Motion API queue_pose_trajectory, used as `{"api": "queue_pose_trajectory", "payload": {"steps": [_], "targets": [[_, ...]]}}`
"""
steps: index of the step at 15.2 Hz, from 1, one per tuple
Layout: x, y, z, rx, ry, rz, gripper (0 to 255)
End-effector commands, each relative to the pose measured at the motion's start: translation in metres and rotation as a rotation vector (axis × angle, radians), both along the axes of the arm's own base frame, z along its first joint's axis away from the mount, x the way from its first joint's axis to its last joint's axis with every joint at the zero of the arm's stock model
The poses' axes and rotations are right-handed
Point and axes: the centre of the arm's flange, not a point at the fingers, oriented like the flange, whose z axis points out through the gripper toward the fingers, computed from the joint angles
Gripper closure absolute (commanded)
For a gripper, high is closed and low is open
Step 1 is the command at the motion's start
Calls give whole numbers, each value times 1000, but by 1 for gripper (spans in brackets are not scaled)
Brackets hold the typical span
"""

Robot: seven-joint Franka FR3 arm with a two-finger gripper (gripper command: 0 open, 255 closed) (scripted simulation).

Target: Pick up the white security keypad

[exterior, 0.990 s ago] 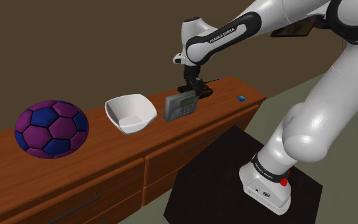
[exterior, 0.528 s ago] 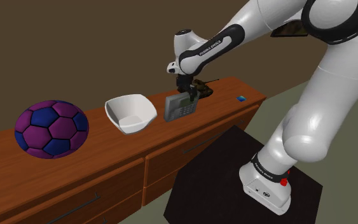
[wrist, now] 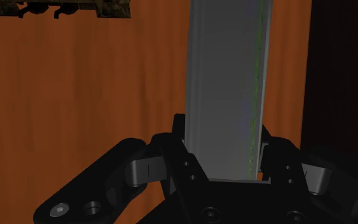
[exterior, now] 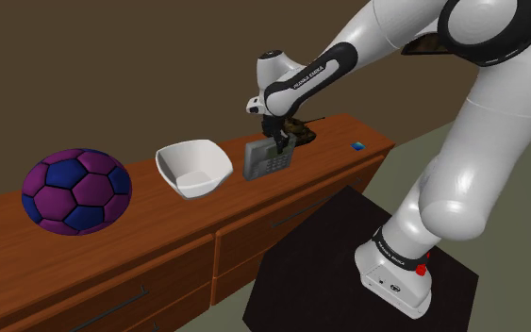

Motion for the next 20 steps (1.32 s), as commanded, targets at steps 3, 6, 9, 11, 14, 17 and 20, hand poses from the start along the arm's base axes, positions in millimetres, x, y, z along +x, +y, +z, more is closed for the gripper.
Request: {"api": "queue_pose_trajectory", "payload": {"steps": [3,6,9,11,14,17,20], "targets": [[0,0,-1,0,1,1,255],[-1,1,-1,0,1,1,255],[-1,1,15,0,1,1,255],[-1,1,25,0,1,1,255],[-1,1,41,0,1,1,255],[-1,1,57,0,1,1,255],[-1,1,73,0,1,1,255]]}}
